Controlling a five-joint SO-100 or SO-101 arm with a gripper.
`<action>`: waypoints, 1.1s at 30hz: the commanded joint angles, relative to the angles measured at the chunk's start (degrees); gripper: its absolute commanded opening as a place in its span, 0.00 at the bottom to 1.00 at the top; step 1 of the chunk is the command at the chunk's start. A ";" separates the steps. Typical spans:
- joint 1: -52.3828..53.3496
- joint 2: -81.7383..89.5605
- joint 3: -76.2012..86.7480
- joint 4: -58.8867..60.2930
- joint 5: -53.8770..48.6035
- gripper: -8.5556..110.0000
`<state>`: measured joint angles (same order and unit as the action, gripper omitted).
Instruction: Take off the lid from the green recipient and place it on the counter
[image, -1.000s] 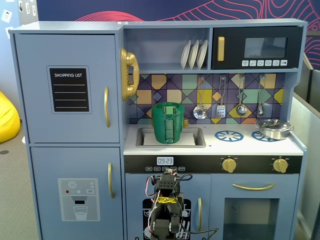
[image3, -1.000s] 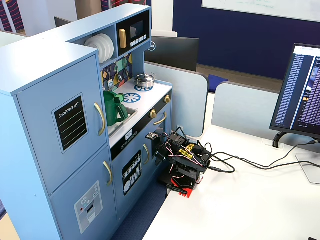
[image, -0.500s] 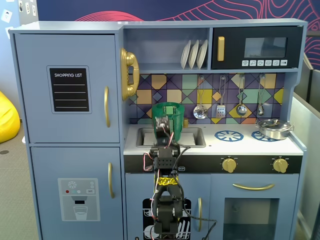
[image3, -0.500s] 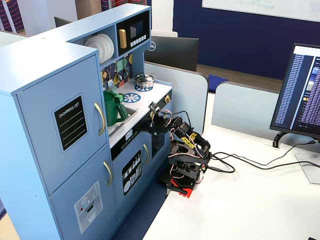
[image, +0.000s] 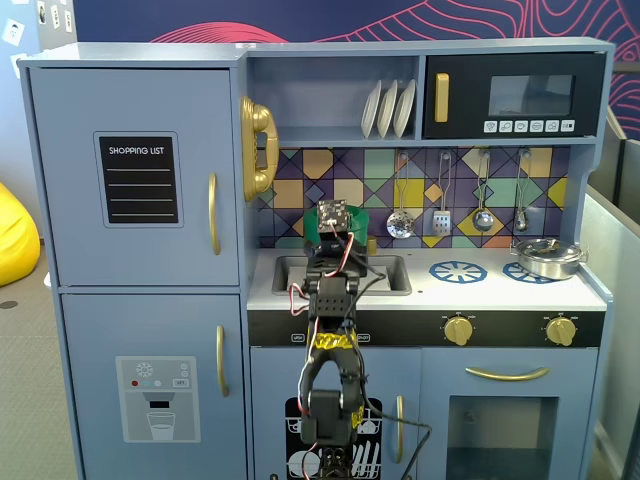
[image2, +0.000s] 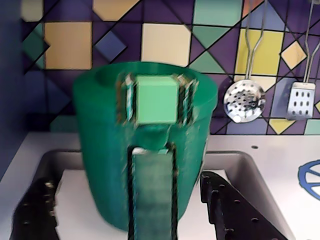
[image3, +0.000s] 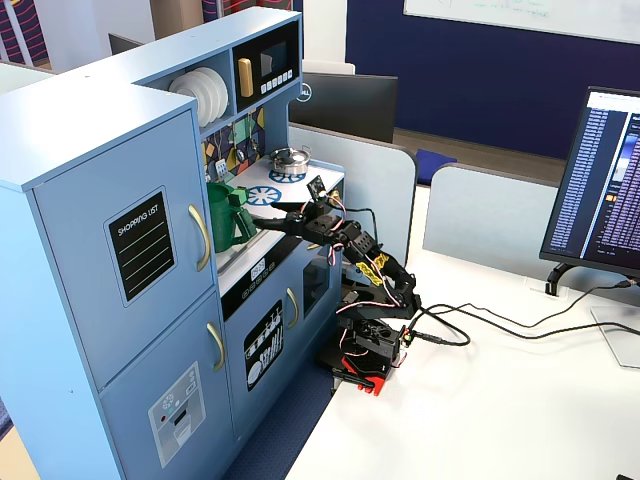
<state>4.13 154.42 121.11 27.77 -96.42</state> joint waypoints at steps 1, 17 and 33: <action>0.97 -4.48 -8.17 -2.11 1.58 0.37; 1.41 -19.25 -17.93 -5.45 0.35 0.39; 1.41 -30.15 -26.19 -7.73 0.18 0.37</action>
<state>4.83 125.07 99.67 22.59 -95.80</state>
